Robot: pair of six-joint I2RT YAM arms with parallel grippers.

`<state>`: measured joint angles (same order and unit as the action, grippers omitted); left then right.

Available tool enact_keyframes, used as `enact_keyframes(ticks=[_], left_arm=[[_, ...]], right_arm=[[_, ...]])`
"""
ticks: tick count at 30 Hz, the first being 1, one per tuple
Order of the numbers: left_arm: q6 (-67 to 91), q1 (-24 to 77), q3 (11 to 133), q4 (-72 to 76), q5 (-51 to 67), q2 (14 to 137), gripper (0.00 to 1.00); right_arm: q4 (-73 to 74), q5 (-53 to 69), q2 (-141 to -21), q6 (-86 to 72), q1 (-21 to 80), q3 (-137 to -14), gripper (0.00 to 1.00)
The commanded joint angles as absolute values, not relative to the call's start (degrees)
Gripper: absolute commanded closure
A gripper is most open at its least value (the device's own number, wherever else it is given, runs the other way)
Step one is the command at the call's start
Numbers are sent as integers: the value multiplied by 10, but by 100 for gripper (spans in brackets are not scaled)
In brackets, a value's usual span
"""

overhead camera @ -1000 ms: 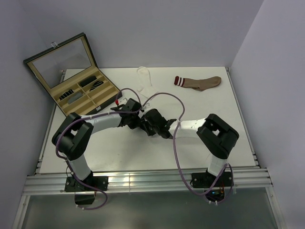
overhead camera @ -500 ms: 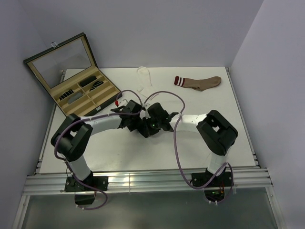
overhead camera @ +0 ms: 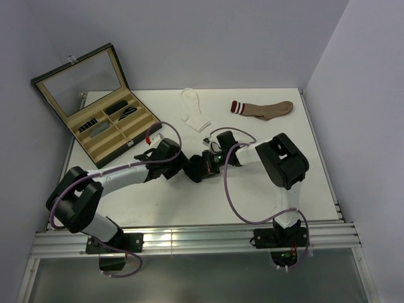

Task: Roll the socks
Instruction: Roll the sock at the center of the board.

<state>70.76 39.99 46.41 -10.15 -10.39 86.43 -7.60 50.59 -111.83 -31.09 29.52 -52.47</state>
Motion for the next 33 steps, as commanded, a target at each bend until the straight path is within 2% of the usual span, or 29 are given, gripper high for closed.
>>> enact_keyframes(ticks=[1, 13, 15, 24, 33], left_arm=[[715, 402, 454, -60, -95, 861, 26], [736, 403, 450, -49, -77, 907, 33], [745, 404, 445, -49, -81, 904, 33], [770, 410, 373, 18, -110, 842, 21], [772, 410, 371, 45, -97, 881, 27]], right_arm=[[-108, 548, -1138, -342, 289, -520, 100], [-103, 555, -1162, -372, 274, -538, 100], [-112, 558, -1166, -380, 270, -537, 100], [-148, 563, -1177, -418, 263, -526, 100], [-162, 565, -1182, -432, 263, -523, 100]])
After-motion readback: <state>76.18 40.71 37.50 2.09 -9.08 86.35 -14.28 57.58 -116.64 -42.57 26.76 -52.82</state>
